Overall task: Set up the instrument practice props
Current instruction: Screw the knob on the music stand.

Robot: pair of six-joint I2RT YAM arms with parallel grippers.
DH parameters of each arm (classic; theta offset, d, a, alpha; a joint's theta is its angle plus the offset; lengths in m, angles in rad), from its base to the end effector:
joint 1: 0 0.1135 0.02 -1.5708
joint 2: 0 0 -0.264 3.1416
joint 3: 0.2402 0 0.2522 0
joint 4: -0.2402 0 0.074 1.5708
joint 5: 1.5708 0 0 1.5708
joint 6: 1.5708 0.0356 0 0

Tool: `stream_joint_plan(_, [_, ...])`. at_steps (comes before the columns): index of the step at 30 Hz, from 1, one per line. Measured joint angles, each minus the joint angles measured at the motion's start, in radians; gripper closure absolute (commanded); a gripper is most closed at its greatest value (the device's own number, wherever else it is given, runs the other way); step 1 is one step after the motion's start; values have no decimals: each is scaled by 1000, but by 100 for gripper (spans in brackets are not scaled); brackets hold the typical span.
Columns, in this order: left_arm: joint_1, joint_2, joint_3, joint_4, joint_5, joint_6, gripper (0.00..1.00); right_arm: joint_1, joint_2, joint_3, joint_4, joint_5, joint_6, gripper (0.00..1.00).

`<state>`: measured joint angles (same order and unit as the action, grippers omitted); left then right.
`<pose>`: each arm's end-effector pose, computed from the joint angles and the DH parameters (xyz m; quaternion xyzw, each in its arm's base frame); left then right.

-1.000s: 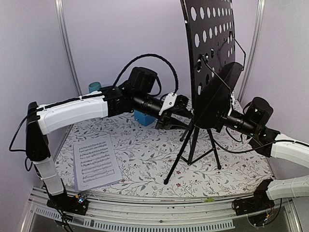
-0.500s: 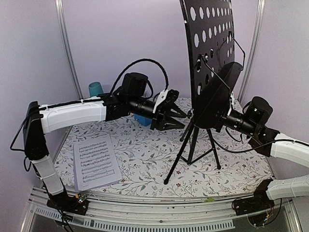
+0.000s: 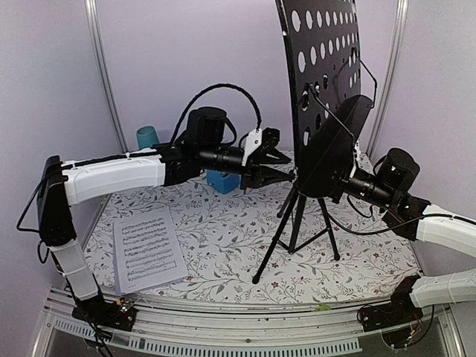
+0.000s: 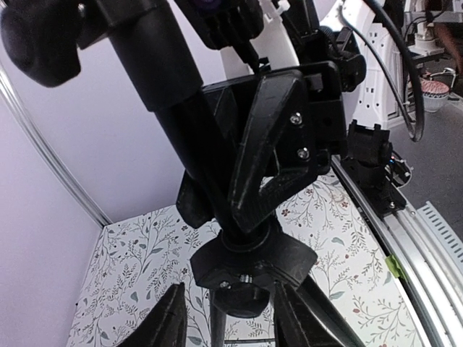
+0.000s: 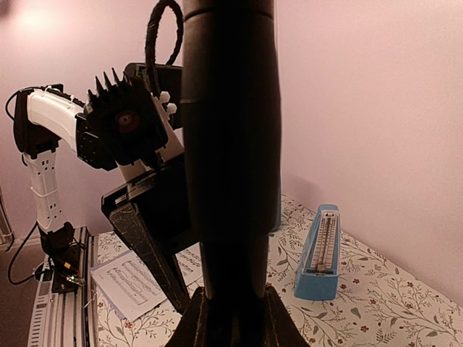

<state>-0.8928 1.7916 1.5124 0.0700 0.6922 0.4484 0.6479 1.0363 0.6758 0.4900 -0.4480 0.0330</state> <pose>0.2514 -0.3484 0.3402 0.6216 0.4400 -0.3876 0.5194 0.1829 0.1578 0.3241 -0.3538 0.5627 0.3828 0.6416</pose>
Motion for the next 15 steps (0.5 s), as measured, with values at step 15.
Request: stream_joint_plan(15, [-3,59,69,-76,30,45,68,0,0,0,0,0,0,100])
